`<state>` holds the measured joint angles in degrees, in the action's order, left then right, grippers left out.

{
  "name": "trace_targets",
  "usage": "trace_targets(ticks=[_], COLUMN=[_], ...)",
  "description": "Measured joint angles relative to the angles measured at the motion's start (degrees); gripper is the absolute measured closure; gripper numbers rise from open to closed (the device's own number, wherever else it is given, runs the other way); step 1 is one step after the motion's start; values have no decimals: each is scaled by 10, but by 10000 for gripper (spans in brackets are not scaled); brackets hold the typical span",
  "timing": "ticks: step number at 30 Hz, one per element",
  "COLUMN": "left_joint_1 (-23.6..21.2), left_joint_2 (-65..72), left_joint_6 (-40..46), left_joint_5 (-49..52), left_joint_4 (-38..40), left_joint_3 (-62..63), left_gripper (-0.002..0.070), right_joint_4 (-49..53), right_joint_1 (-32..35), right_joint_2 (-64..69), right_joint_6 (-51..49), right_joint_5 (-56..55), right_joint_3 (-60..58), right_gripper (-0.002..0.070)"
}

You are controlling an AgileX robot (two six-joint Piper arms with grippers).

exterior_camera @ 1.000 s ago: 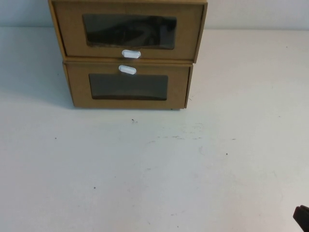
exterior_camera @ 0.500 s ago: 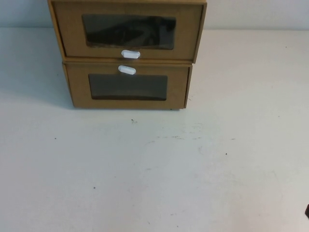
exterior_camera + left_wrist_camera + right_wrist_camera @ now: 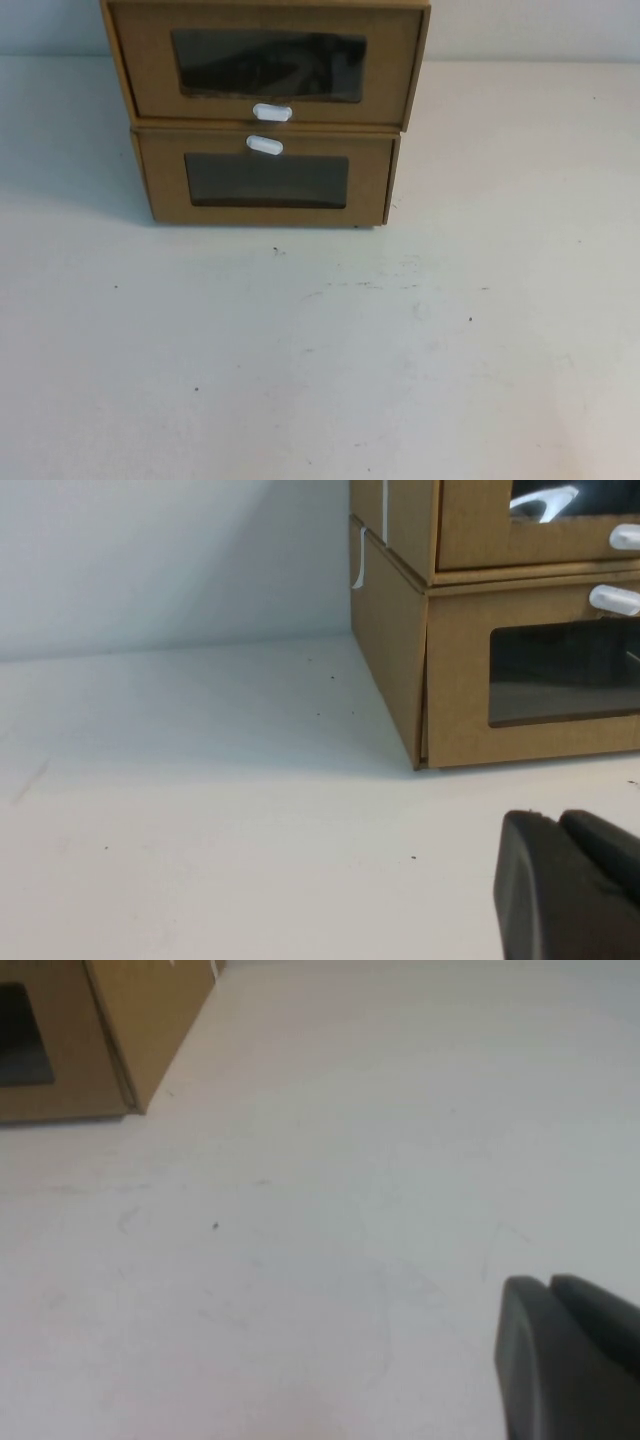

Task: Close the shoe box

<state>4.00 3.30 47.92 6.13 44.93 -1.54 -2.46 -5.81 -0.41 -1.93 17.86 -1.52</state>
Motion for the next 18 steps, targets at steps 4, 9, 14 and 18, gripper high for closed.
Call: trace_targets(ticks=[4,9,14,18], left_joint_1=[0,0,0,0], left_joint_2=[0,0,0,0], left_joint_6=[0,0,0,0], left_joint_5=[0,0,0,0], left_joint_4=[0,0,0,0], left_joint_3=[0,0,0,0], left_gripper=[678,678,678,678], right_joint_4=[1,5,5,5], right_joint_1=[0,0,0,0], right_joint_2=[0,0,0,0], right_joint_6=[1,1,1,1], right_joint_5=[18,19,19,19], right_joint_3=[0,0,0,0], right_gripper=[689,689,689,689])
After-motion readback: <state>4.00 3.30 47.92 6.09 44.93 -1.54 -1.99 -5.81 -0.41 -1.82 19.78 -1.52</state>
